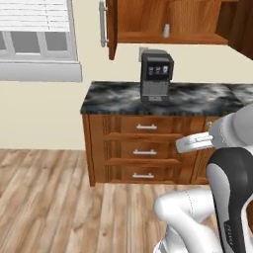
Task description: Move the shaker and mustard from the cabinet to the dining counter.
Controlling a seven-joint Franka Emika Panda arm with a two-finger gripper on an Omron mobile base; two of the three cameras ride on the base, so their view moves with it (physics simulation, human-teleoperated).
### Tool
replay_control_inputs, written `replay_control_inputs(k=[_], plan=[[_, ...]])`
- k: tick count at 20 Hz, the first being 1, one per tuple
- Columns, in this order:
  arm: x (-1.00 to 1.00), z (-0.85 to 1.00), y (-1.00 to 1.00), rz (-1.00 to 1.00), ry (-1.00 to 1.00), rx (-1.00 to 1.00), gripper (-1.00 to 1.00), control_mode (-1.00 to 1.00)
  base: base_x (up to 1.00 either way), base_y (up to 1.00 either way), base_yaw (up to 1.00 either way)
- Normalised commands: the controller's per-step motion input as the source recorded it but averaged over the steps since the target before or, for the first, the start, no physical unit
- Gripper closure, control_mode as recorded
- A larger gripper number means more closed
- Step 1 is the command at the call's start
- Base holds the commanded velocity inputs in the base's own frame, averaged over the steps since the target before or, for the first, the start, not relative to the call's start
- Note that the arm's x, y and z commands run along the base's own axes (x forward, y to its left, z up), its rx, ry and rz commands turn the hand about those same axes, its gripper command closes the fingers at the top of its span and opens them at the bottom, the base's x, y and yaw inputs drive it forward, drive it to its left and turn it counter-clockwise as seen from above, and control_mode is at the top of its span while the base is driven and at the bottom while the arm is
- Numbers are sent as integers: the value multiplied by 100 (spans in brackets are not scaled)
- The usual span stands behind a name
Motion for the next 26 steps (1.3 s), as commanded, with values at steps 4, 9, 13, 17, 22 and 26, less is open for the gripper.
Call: replay_control_inputs(k=[4,9,13,17,22,26], plan=[[0,0,0,0,0,0,-100,100,68,-45,-43],[0,0,0,0,0,0,-100,100,47,-24,-23],[0,0,0,0,0,0,-100,100,44,-1,-7],[0,0,0,0,0,0,-100,100,79,0,-4],[0,0,0,0,0,0,-100,100,95,0,-3],[0,0,0,0,0,0,-100,100,88,0,-4]])
